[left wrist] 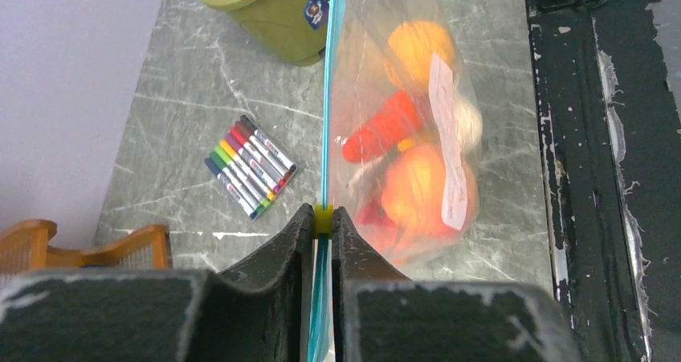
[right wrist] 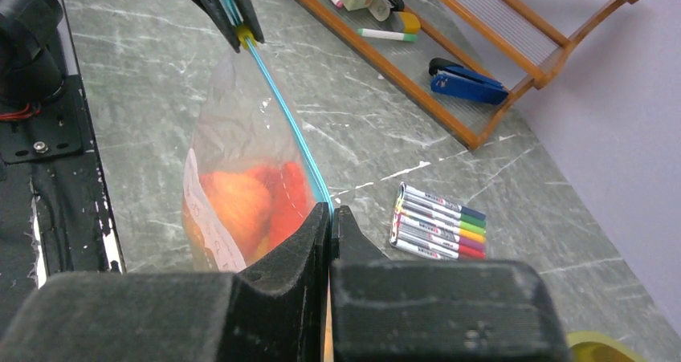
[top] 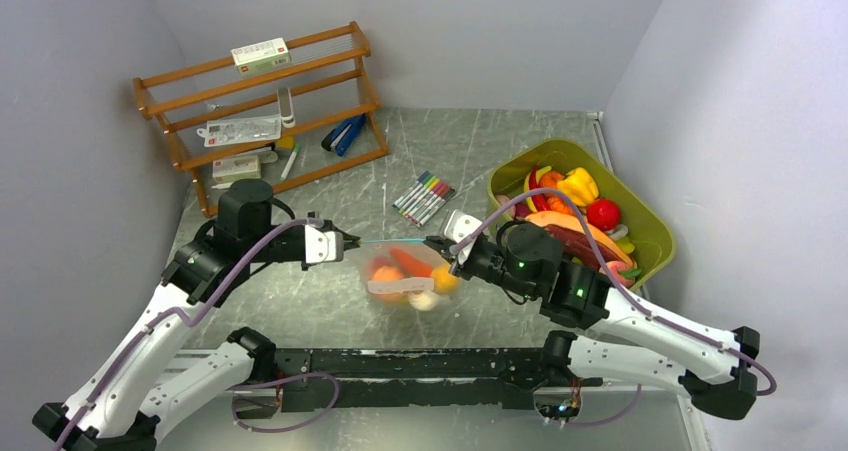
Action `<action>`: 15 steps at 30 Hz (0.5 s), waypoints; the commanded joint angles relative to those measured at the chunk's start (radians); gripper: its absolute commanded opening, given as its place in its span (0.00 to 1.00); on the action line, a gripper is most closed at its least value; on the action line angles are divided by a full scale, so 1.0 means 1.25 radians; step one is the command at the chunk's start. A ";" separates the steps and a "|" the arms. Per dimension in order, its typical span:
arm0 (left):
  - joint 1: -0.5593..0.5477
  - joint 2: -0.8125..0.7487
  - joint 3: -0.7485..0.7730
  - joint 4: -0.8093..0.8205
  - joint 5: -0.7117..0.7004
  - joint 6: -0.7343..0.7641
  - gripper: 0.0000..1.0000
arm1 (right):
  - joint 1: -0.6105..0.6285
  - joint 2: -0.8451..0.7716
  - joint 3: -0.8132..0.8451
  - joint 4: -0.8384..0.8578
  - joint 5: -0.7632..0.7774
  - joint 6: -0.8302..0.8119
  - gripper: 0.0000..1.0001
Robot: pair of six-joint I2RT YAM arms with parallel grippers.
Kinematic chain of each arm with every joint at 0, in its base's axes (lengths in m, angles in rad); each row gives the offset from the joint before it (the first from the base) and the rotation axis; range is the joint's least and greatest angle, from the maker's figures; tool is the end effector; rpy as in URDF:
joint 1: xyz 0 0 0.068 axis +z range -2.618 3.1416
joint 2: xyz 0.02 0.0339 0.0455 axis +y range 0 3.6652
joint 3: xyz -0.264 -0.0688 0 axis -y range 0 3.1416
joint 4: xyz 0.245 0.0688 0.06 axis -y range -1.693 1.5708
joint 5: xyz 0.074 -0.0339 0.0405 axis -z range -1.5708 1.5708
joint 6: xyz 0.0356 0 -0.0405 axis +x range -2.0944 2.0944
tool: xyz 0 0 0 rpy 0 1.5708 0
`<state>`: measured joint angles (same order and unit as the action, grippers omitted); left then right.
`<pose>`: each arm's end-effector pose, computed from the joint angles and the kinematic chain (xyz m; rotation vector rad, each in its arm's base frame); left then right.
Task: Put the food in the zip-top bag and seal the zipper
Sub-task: Zip the zipper food storage bag at the center of the board.
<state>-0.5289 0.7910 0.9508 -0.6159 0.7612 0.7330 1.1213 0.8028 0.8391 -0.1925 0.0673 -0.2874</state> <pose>0.1225 -0.1001 0.3555 1.4944 1.2471 -0.6318 0.0836 0.1678 0.3552 -1.0999 1.3725 0.5545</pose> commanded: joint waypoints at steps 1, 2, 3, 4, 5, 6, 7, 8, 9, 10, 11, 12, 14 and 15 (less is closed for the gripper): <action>0.002 -0.028 0.004 -0.072 -0.073 0.000 0.07 | -0.003 -0.034 -0.008 -0.009 0.057 0.006 0.00; 0.002 -0.032 0.007 -0.080 -0.080 0.000 0.07 | -0.003 -0.036 -0.009 -0.011 0.059 0.007 0.00; 0.002 -0.037 0.010 -0.088 -0.087 0.000 0.07 | -0.002 -0.039 -0.010 -0.015 0.057 0.008 0.00; 0.002 -0.043 0.012 -0.097 -0.092 0.000 0.07 | -0.004 -0.040 -0.009 -0.022 0.050 0.010 0.00; 0.002 -0.049 0.014 -0.103 -0.093 0.001 0.07 | -0.003 -0.039 -0.007 -0.028 0.044 0.014 0.00; 0.002 -0.056 0.015 -0.107 -0.091 0.002 0.07 | -0.003 -0.036 -0.002 -0.038 0.044 0.018 0.00; 0.002 -0.063 0.014 -0.109 -0.091 0.002 0.07 | -0.003 -0.034 0.002 -0.048 0.052 0.022 0.00; 0.002 -0.068 0.012 -0.109 -0.094 0.001 0.07 | -0.003 -0.033 0.006 -0.056 0.061 0.026 0.00; 0.002 -0.072 0.010 -0.114 -0.101 0.002 0.07 | -0.002 -0.034 0.006 -0.063 0.072 0.027 0.00; 0.002 -0.075 0.010 -0.121 -0.110 0.002 0.07 | -0.003 -0.038 0.005 -0.065 0.081 0.028 0.00; 0.003 -0.078 0.011 -0.131 -0.125 0.001 0.07 | -0.003 -0.045 0.001 -0.062 0.095 0.029 0.00; 0.002 -0.079 0.013 -0.140 -0.142 -0.002 0.07 | -0.003 -0.052 -0.004 -0.055 0.108 0.029 0.00; 0.003 -0.079 0.021 -0.161 -0.174 -0.005 0.07 | -0.003 -0.062 -0.017 -0.043 0.114 0.023 0.00; 0.002 -0.079 0.031 -0.170 -0.185 -0.004 0.07 | -0.003 -0.062 -0.018 -0.042 0.111 0.022 0.00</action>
<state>-0.5289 0.7029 0.9508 -0.7334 0.6456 0.7330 1.1217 0.7677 0.8268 -0.2523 0.1211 -0.2535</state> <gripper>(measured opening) 0.088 0.010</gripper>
